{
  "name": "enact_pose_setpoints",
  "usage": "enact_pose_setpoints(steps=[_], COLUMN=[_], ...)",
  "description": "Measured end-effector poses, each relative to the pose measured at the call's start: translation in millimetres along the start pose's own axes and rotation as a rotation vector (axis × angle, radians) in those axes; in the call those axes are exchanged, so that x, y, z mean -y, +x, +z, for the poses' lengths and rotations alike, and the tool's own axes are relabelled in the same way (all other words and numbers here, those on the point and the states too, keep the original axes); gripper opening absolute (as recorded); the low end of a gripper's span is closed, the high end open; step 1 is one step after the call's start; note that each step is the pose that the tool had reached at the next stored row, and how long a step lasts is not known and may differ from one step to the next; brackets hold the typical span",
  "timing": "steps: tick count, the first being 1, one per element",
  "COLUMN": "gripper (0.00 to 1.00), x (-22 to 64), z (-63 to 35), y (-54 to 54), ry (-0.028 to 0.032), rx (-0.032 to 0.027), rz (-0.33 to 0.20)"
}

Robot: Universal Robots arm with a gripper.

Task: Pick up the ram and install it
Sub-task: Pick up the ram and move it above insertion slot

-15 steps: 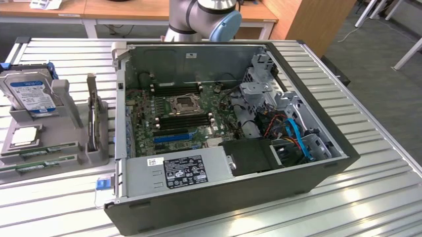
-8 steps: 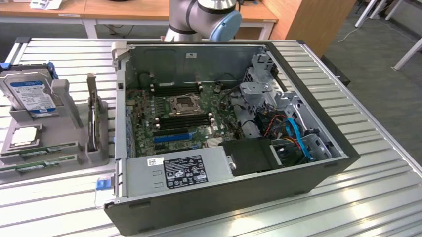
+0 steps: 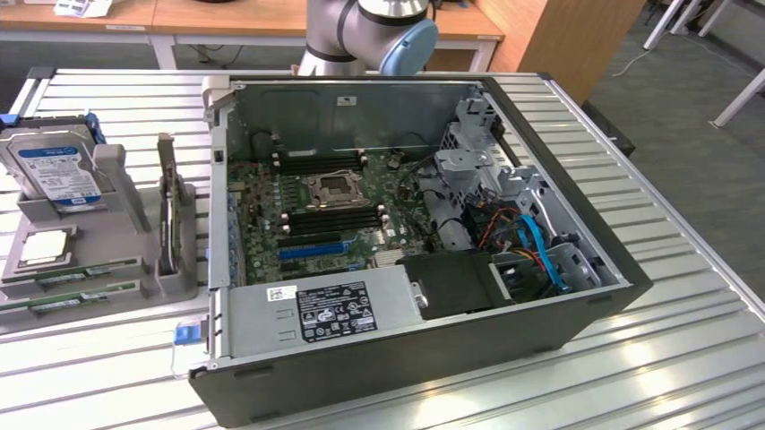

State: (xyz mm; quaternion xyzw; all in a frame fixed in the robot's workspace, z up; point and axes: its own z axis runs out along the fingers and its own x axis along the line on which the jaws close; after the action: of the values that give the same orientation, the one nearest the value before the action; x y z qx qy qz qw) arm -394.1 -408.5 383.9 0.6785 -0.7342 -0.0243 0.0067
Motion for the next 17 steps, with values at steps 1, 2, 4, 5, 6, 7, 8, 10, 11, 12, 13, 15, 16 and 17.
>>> enact_pose_setpoints(steps=[1, 2, 4, 5, 6, 7, 8, 10, 11, 12, 13, 15, 16, 17], gripper=[0.10, 0.10, 0.10, 0.10, 0.10, 0.10, 0.10, 0.10, 0.10, 0.10, 0.10, 0.10, 0.10, 0.10], x=[0.0, 0.0, 0.0, 0.0, 0.0, 0.0, 0.0, 0.0, 0.0, 0.0, 0.0, 0.0, 0.0, 0.0], z=[0.1, 0.0, 0.0, 0.0, 0.0, 0.0, 0.0, 0.0, 0.0, 0.0, 0.0, 0.0, 0.0, 0.0], y=[0.0, 0.0, 0.0, 0.0, 0.0, 0.0, 0.0, 0.0, 0.0, 0.0, 0.0, 0.0, 0.0, 0.0], ry=[-0.0001, -0.0002, -0.0004, -0.0004, -0.0005, -0.0006, -0.0006, -0.0008, -0.0009, -0.0009, -0.0009, -0.0009, -0.0010, -0.0009], rx=[-0.0001, -0.0004, -0.0008, -0.0009, -0.0010, -0.0012, -0.0013, -0.0016, -0.0017, -0.0018, -0.0018, -0.0018, -0.0018, -0.0018], rz=[-0.004, -0.009, -0.017, -0.020, -0.023, -0.026, -0.029, -0.036, -0.038, -0.039, -0.040, -0.040, -0.040, -0.040])
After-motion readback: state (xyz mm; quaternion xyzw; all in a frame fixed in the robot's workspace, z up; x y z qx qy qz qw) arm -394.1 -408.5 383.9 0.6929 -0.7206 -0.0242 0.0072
